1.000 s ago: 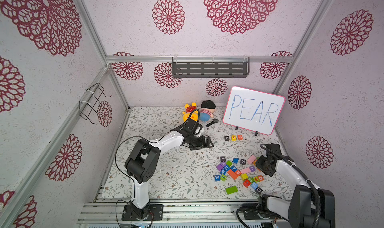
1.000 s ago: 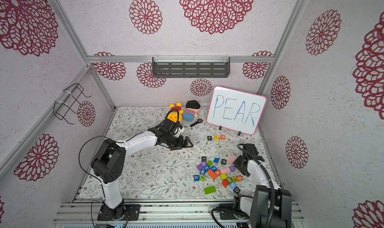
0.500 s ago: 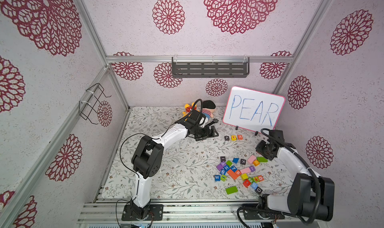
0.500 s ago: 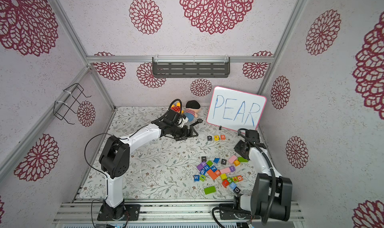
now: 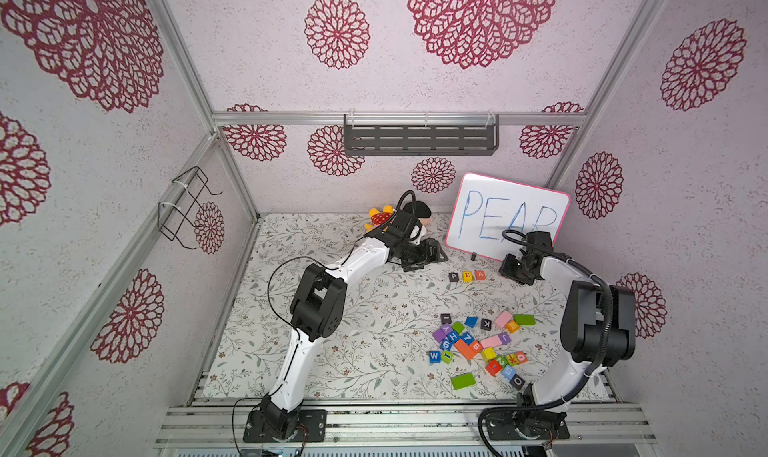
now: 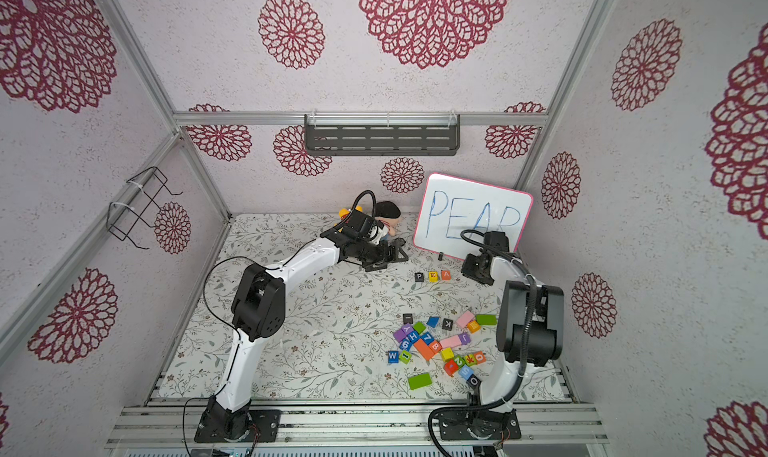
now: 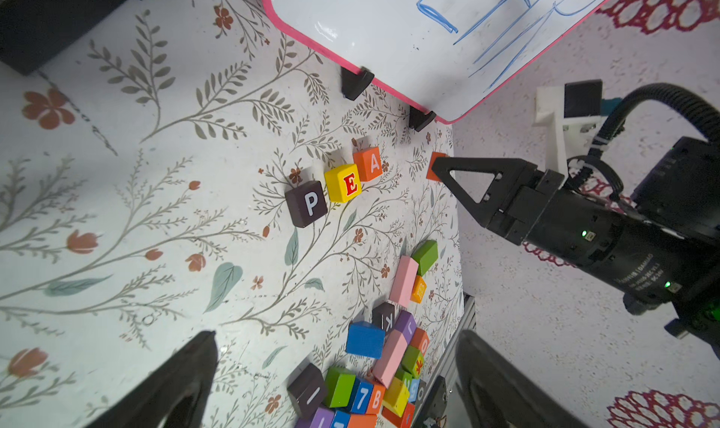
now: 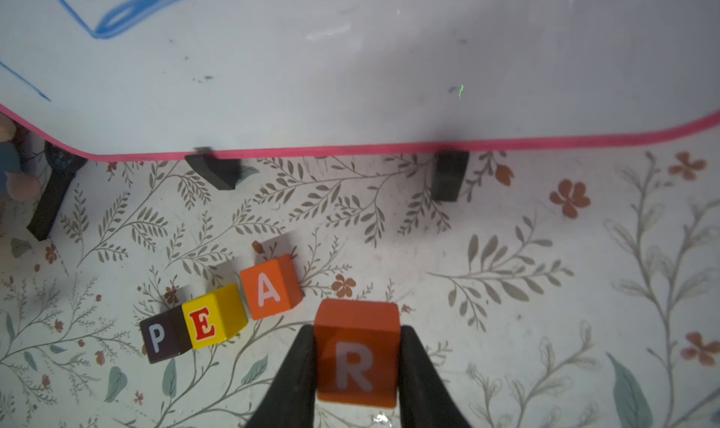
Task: Spell the uppercase word “pear” with letter blocks
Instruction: Place the letter block at the center of the board.
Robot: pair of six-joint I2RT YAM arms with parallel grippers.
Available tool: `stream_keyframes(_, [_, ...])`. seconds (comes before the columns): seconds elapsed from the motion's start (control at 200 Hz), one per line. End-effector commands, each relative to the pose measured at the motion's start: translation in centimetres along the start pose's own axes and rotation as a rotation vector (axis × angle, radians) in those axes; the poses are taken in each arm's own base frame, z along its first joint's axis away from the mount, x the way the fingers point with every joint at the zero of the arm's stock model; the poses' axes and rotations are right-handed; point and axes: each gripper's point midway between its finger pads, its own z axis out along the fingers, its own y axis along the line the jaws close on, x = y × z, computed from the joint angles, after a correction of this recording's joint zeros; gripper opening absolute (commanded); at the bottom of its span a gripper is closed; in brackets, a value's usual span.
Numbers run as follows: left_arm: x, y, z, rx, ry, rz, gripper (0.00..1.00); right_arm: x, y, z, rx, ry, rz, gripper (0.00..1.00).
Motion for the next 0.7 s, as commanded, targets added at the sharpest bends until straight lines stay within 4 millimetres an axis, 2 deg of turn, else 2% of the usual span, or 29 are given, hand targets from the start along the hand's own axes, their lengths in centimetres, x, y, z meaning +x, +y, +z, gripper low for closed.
stream_keyframes(0.0, [0.1, -0.9, -0.1, 0.013, 0.009, 0.027, 0.98, -0.1, 1.1, 0.0, -0.007, 0.050, -0.109, 0.29])
stream_keyframes(0.285, [0.2, -0.4, -0.1, -0.005, 0.013, 0.036, 0.98, -0.2, 2.2, 1.7, 0.033, 0.118, -0.193, 0.31])
stream_keyframes(0.695, [0.4, -0.3, -0.3, -0.015, 0.012, 0.039, 0.98, -0.1, 1.1, 3.2, 0.089, 0.184, -0.252, 0.31])
